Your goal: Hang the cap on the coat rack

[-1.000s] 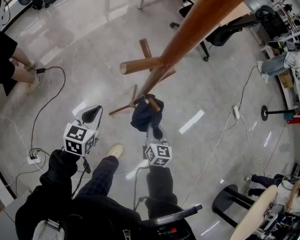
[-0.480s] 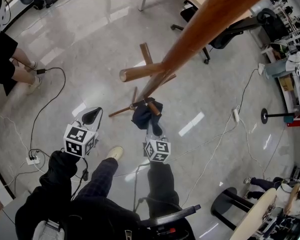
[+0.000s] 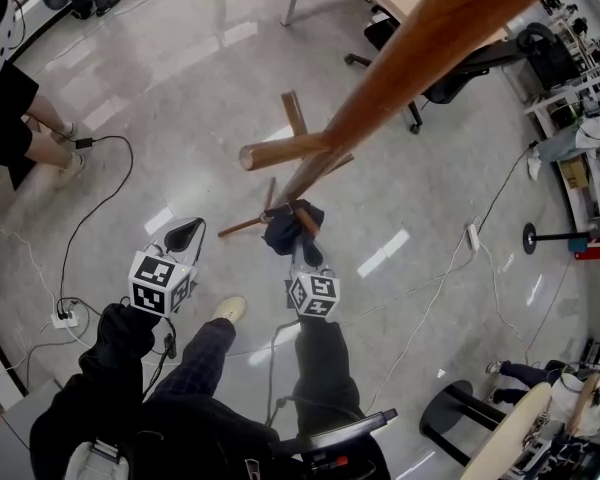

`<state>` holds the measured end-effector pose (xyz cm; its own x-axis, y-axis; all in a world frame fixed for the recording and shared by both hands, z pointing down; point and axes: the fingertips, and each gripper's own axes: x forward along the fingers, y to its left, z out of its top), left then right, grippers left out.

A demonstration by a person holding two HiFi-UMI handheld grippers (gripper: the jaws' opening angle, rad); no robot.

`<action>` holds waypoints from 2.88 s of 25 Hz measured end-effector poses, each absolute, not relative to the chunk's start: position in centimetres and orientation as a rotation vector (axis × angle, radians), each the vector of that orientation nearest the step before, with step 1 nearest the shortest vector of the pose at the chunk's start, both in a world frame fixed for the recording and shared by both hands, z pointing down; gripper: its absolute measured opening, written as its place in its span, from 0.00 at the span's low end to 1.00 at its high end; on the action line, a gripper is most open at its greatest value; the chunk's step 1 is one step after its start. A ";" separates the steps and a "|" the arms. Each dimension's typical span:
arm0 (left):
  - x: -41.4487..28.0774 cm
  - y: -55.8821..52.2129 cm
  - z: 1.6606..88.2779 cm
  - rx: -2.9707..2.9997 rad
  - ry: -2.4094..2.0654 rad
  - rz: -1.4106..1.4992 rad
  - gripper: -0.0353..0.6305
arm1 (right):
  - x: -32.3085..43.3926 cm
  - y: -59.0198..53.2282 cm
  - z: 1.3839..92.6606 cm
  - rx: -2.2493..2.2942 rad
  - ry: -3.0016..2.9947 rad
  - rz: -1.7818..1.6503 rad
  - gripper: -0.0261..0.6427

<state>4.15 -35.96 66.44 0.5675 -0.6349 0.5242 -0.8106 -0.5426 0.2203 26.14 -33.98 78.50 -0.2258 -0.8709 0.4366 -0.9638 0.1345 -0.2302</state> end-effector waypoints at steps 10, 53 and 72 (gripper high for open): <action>4.2 -35.5 66.2 2.367 -1.168 0.531 0.06 | 26.1 -34.0 78.6 1.820 -2.227 0.718 0.07; 2.6 -30.2 61.2 2.442 -1.134 0.460 0.06 | 24.3 -25.9 71.0 1.851 -2.221 0.669 0.27; 1.5 -24.8 55.5 2.576 -1.095 0.402 0.06 | 23.3 -20.0 60.9 2.056 -2.226 0.483 0.05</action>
